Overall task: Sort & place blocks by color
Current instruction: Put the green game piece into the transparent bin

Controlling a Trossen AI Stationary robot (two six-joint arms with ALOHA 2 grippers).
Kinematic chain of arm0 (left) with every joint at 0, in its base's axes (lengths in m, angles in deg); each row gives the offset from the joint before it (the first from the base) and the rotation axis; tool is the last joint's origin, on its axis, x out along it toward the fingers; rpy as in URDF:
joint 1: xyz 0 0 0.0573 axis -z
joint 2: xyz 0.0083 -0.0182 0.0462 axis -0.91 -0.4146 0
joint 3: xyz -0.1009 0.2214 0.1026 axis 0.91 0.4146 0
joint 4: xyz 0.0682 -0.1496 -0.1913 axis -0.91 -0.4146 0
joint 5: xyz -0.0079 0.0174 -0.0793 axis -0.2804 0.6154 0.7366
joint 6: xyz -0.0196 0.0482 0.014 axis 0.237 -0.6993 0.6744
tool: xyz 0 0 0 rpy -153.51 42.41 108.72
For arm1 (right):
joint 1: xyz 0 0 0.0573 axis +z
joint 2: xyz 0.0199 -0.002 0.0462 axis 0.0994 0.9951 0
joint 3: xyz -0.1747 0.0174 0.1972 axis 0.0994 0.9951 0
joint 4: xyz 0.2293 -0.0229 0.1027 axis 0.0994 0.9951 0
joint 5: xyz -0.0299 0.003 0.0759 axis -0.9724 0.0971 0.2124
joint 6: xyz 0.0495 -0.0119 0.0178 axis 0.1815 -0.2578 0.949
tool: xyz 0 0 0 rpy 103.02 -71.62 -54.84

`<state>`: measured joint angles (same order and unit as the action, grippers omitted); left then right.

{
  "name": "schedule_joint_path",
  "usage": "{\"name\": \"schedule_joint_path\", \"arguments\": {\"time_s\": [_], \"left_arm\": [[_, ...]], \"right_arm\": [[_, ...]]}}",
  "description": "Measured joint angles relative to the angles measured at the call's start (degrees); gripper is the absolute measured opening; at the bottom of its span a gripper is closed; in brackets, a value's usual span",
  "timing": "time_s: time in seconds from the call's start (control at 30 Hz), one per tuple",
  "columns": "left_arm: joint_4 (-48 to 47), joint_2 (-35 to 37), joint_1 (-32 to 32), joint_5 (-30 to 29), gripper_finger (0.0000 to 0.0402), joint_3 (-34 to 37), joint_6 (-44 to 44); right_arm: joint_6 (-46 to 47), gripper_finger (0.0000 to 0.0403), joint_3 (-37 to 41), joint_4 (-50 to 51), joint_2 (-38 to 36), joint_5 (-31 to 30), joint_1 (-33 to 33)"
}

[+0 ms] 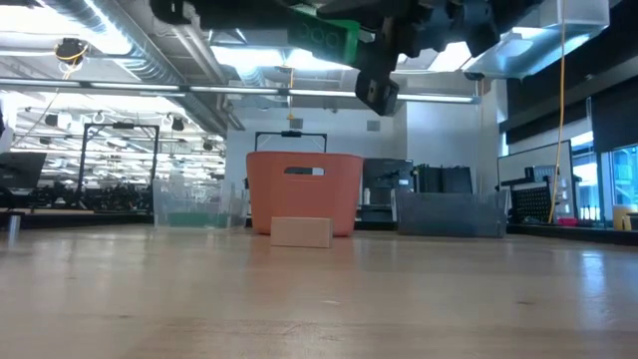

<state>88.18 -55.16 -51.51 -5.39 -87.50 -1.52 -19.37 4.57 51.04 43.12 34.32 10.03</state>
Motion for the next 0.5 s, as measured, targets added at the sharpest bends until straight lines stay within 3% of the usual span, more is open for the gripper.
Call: {"name": "schedule_joint_path", "arguments": {"time_s": [0.3, 0.5], "left_arm": [[0.6, -1.2, 0.0, 0.4, 0.0294, 0.0, -0.2], [0.7, -1.7, 0.0, 0.4, 0.0242, 0.0, -0.3]], "right_arm": [[1.3, 0.0140, 0.0, -0.1, 0.0, 0.4, -0.1], [2.6, 0.0140, 0.0, -0.3, 0.0, 0.5, -0.1]]}}
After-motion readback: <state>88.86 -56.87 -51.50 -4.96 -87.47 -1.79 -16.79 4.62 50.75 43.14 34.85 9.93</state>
